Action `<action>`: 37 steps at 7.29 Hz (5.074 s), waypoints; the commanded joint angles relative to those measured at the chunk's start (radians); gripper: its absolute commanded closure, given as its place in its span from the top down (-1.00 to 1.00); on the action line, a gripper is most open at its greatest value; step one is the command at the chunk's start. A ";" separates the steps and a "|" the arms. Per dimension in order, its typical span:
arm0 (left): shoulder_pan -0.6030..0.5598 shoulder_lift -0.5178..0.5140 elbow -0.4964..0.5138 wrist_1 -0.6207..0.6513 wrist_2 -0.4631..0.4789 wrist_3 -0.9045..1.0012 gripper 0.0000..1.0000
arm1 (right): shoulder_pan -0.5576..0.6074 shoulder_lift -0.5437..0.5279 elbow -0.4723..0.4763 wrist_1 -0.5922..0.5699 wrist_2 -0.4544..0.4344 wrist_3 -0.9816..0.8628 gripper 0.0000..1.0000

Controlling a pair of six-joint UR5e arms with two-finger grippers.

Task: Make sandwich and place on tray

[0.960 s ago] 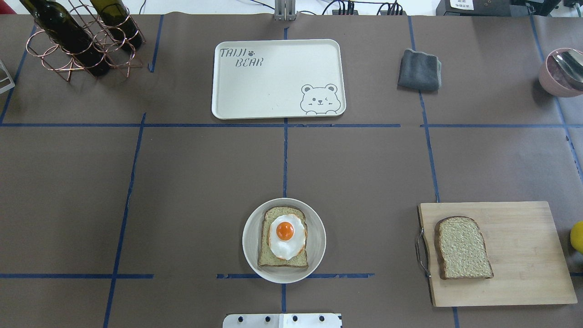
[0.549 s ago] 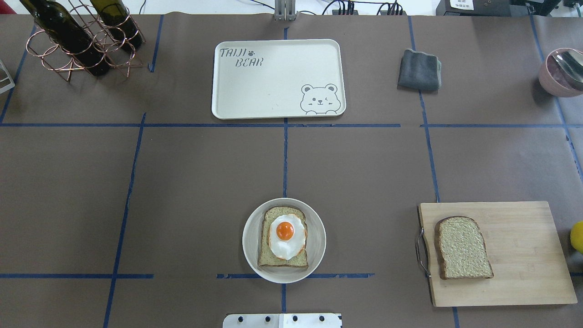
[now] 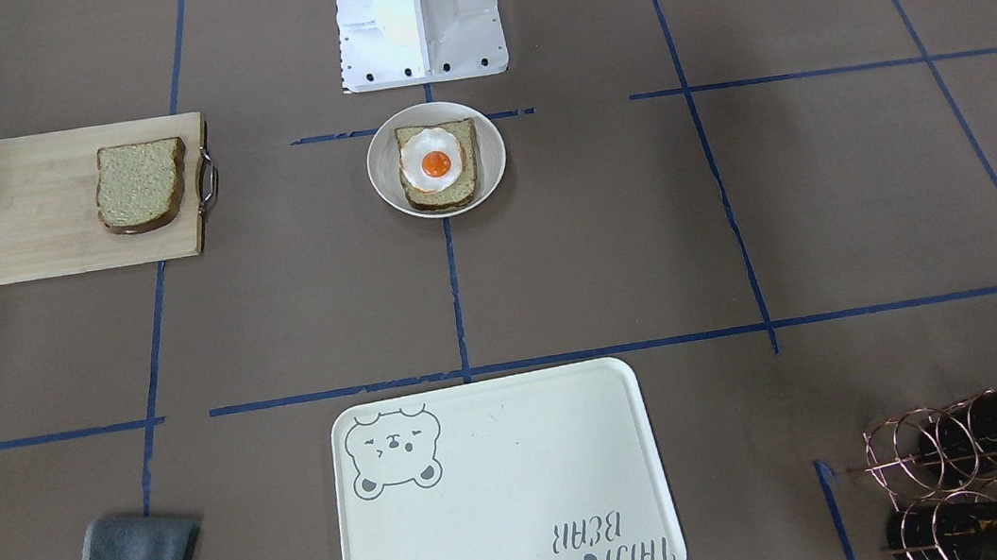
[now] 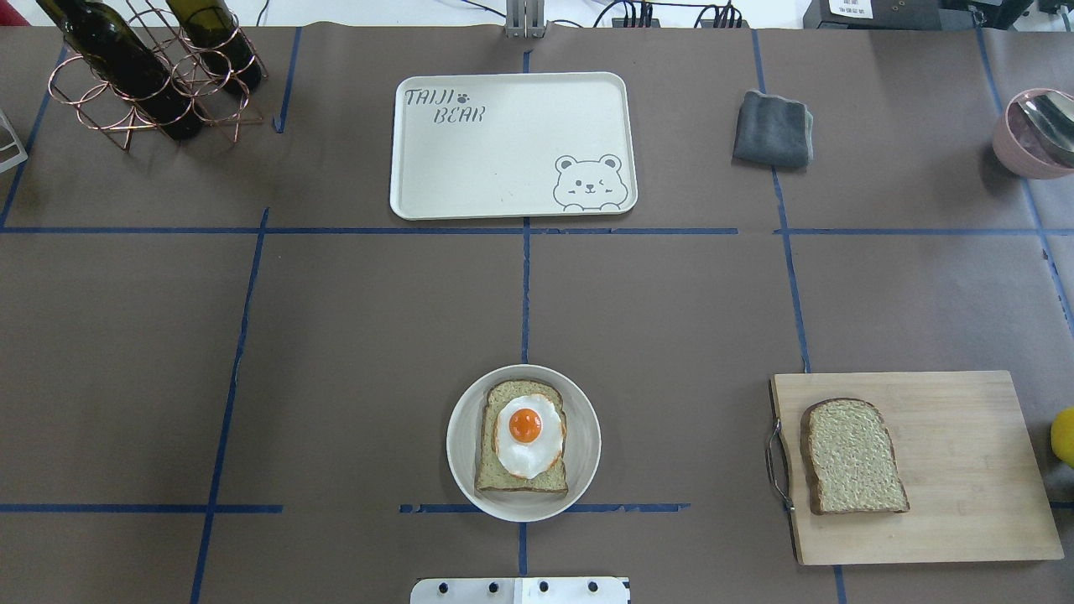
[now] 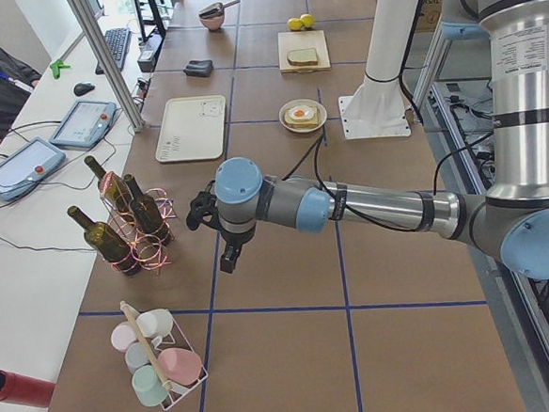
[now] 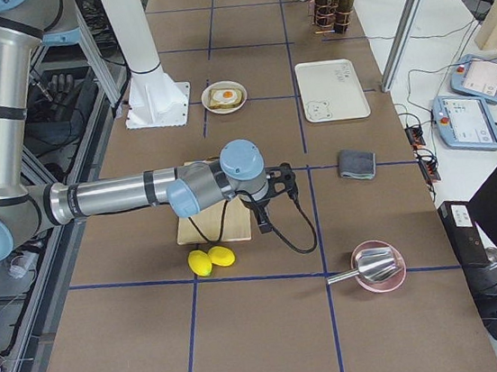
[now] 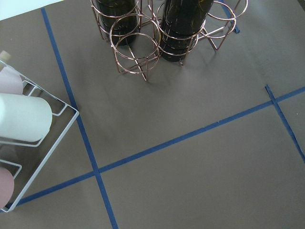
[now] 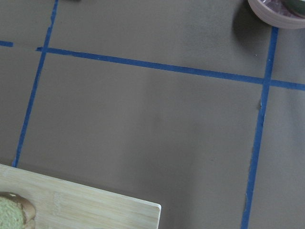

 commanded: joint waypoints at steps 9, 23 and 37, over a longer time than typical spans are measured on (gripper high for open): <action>-0.002 0.011 0.010 0.069 0.002 0.003 1.00 | -0.783 -0.127 0.082 0.525 -0.520 0.865 0.62; -0.002 0.011 0.010 0.069 0.002 0.003 1.00 | -0.995 -0.136 0.047 0.622 -0.701 0.991 -0.61; -0.002 0.003 0.011 0.068 0.000 0.003 1.00 | -0.877 -0.017 0.157 0.625 -0.451 1.032 -1.00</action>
